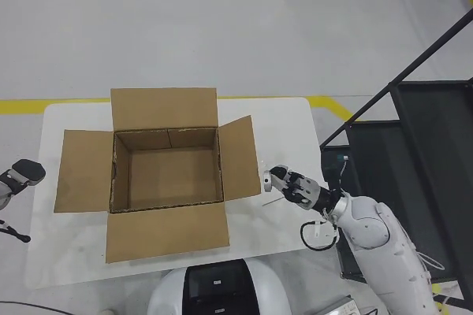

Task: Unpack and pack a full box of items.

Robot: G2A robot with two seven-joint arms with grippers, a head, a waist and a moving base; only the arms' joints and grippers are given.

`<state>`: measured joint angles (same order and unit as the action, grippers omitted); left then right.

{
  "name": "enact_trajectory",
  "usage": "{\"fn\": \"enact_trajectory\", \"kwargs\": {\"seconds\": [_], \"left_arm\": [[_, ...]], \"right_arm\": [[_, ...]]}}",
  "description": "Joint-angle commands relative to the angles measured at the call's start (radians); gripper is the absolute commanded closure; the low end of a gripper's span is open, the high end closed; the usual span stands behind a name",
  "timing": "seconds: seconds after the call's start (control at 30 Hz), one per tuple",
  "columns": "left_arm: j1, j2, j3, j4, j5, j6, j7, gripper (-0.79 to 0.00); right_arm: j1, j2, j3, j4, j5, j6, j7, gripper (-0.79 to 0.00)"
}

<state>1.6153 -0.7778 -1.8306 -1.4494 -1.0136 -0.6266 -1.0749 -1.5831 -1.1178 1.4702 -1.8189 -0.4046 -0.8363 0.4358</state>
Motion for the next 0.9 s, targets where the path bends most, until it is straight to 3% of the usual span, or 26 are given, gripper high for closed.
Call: {"fn": "enact_trajectory", "kwargs": {"seconds": [0.0, 0.3, 0.6, 0.67, 0.7, 0.77, 0.83, 0.87], "left_arm": [[0.000, 0.000, 0.000, 0.000, 0.000, 0.000, 0.000, -0.785], [0.000, 0.000, 0.000, 0.000, 0.000, 0.000, 0.000, -0.785], [0.000, 0.000, 0.000, 0.000, 0.000, 0.000, 0.000, -0.785], [0.000, 0.000, 0.000, 0.000, 0.000, 0.000, 0.000, -0.785], [0.000, 0.000, 0.000, 0.000, 0.000, 0.000, 0.000, -0.785], [0.000, 0.000, 0.000, 0.000, 0.000, 0.000, 0.000, -0.785], [0.000, 0.000, 0.000, 0.000, 0.000, 0.000, 0.000, -0.785], [0.000, 0.000, 0.000, 0.000, 0.000, 0.000, 0.000, -0.785]], "right_arm": [[0.079, -0.006, -0.081, 0.008, -0.022, 0.014, 0.031, 0.000], [0.348, -0.046, -0.350, 0.051, -0.346, 0.187, 0.088, 0.000], [0.428, -0.064, -0.471, 0.060, -0.662, 0.347, 0.119, 0.000], [0.436, -0.068, -0.492, 0.072, -0.675, 0.364, 0.127, -0.246], [0.445, -0.071, -0.506, 0.082, -0.688, 0.365, 0.136, -0.317], [0.460, -0.077, -0.524, 0.109, -0.682, 0.385, 0.128, -0.372], [0.478, -0.083, -0.540, 0.127, -0.688, 0.400, 0.128, -0.776], [0.485, -0.086, -0.548, 0.132, -0.688, 0.402, 0.130, -0.785]]}}
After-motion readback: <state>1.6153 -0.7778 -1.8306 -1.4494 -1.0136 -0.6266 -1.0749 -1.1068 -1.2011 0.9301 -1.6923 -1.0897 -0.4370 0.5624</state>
